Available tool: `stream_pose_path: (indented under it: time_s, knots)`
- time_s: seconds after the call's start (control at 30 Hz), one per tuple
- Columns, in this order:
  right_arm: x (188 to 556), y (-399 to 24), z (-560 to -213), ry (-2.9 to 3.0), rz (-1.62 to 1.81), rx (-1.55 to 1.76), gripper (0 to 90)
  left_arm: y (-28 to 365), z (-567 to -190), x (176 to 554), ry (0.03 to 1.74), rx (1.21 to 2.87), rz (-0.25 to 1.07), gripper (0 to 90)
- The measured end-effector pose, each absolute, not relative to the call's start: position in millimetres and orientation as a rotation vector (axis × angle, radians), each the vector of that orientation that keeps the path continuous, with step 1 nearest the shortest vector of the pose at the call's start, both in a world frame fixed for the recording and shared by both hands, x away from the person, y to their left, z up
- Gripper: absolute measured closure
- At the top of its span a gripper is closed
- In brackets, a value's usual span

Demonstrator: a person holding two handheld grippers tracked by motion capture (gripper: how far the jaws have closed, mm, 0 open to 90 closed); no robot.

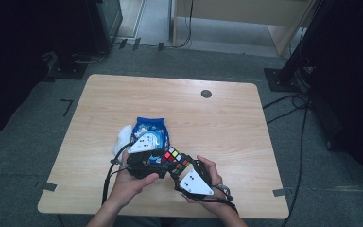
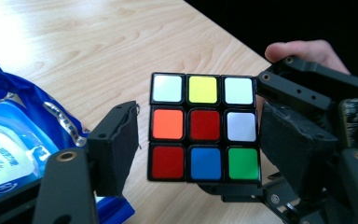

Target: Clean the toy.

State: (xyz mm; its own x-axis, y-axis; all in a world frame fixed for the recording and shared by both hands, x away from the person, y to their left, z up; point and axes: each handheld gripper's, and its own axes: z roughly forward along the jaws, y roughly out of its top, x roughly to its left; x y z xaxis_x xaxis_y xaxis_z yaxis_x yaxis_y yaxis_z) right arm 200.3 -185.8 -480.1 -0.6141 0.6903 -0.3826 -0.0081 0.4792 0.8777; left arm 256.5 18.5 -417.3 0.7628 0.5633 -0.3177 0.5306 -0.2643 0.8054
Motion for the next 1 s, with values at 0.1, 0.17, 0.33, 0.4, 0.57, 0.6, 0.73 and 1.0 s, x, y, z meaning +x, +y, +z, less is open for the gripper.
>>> stream_pose_path:
  time_s: [0.1, 0.17, 0.33, 0.4, 0.57, 0.6, 0.73, 1.0]
  knots:
    - [201, -187, -480, 1.969, 1.172, 0.559, 34.5, 27, -414, 259, 0.851, 1.89, 0.042, 28.7]
    - [201, -188, -480, 1.968, 1.172, 0.57, 34.5, 33, -412, 261, 0.867, 1.876, 0.055, 28.8]
    - [203, -191, -480, 1.962, 1.172, 0.591, 34.5, 52, -409, 267, 0.924, 1.866, 0.13, 29.0]
    - [204, -192, -479, 1.961, 1.174, 0.594, 34.5, 62, -408, 271, 0.955, 1.857, 0.165, 29.1]
    - [204, -194, -479, 1.959, 1.177, 0.601, 34.5, 91, -413, 284, 1.069, 1.851, 0.255, 29.3]
    - [205, -194, -479, 1.959, 1.176, 0.603, 34.5, 97, -416, 287, 1.092, 1.85, 0.263, 29.3]
    - [206, -195, -480, 1.962, 1.176, 0.606, 34.5, 117, -430, 298, 1.207, 1.855, 0.327, 29.8]
    - [207, -195, -481, 1.97, 1.173, 0.609, 34.5, 138, -477, 320, 1.41, 1.933, 0.368, 36.1]
